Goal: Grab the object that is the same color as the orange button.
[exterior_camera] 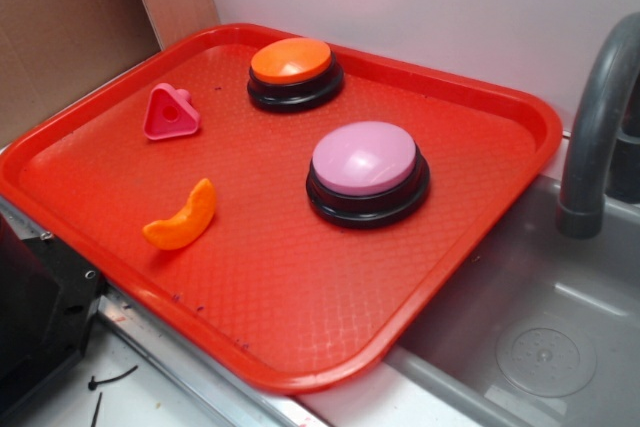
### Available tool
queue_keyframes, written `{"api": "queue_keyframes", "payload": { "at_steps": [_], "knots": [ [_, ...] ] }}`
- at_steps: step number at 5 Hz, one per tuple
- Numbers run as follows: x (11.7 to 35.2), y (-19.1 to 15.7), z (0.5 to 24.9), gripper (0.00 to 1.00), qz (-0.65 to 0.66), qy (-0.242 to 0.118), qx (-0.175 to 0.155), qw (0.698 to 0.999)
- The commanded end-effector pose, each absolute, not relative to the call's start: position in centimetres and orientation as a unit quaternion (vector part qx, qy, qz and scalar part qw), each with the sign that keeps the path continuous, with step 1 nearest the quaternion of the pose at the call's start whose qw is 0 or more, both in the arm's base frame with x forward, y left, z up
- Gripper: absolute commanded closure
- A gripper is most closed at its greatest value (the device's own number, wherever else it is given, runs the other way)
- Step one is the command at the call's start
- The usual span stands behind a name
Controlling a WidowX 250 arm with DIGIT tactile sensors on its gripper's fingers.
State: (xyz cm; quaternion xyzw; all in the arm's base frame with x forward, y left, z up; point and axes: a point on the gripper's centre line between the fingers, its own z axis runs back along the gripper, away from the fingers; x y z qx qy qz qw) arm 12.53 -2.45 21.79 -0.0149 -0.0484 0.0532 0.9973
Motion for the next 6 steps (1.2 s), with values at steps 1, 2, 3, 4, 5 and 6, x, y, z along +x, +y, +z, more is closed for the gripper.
{"api": "queue_keyframes", "payload": {
  "at_steps": [1, 2, 3, 4, 5, 6],
  "knots": [
    [13.9, -3.1, 18.7, 0.0, 0.162, -0.1, -0.064, 0.98],
    [14.6, -3.3, 16.0, 0.0, 0.202, -0.089, -0.059, 0.974],
    [16.0, -3.2, 12.6, 0.0, 0.196, -0.087, -0.05, 0.975],
    [16.7, -3.2, 9.7, 0.0, 0.189, -0.087, -0.024, 0.978],
    [17.0, -2.8, 7.7, 0.0, 0.19, -0.085, -0.003, 0.978],
    [17.1, -3.2, 5.6, 0.0, 0.181, -0.056, 0.001, 0.982]
  ]
}}
